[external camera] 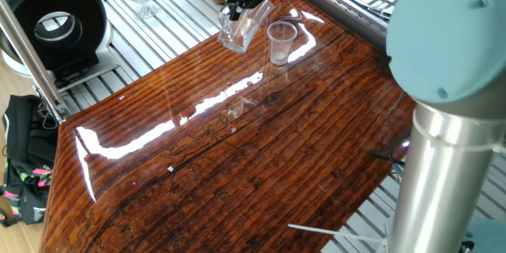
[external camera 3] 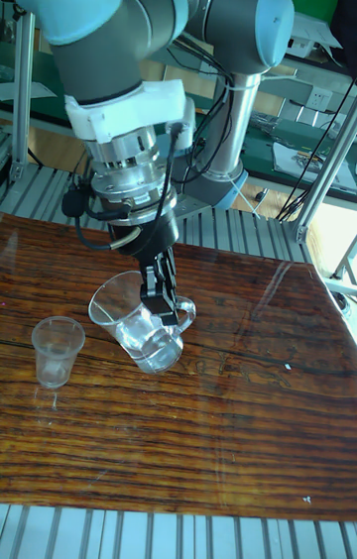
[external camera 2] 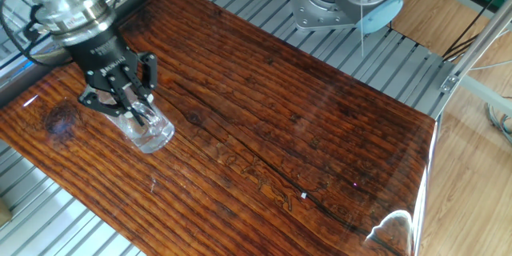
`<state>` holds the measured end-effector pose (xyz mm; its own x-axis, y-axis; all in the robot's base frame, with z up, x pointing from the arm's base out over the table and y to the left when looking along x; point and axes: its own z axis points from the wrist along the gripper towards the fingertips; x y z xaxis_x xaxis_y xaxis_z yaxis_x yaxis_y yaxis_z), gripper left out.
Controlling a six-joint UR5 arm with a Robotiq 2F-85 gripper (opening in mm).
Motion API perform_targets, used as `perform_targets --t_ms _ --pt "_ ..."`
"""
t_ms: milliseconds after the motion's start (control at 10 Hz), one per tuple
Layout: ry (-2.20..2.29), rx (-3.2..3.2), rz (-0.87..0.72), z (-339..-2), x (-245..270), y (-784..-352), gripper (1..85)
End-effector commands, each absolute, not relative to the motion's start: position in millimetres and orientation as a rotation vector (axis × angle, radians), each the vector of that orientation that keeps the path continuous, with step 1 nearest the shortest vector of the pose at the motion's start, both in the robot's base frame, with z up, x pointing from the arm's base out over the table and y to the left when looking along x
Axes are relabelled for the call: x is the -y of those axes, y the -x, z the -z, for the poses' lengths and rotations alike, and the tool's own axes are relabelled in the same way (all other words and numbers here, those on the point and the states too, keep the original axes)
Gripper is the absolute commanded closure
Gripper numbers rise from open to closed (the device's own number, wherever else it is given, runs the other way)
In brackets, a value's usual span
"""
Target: Pour the water from one cup into another empty cup
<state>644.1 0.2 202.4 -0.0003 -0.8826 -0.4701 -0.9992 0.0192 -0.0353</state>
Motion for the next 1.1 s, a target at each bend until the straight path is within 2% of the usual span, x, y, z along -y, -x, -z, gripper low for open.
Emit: perform_targets --t_ms 0,300,500,1000 --pt "1.894 -1.774 -0.549 -227.6 -1.5 -650.9 84.0" --pt "1.888 -1.781 -0.599 -221.2 19.2 -639.5 84.0" --pt "1.932 -1.825 -0.552 -207.0 39.3 -637.4 84.0" --pt "1.892 -1.839 -0.602 -203.7 40.2 -627.3 84.0"
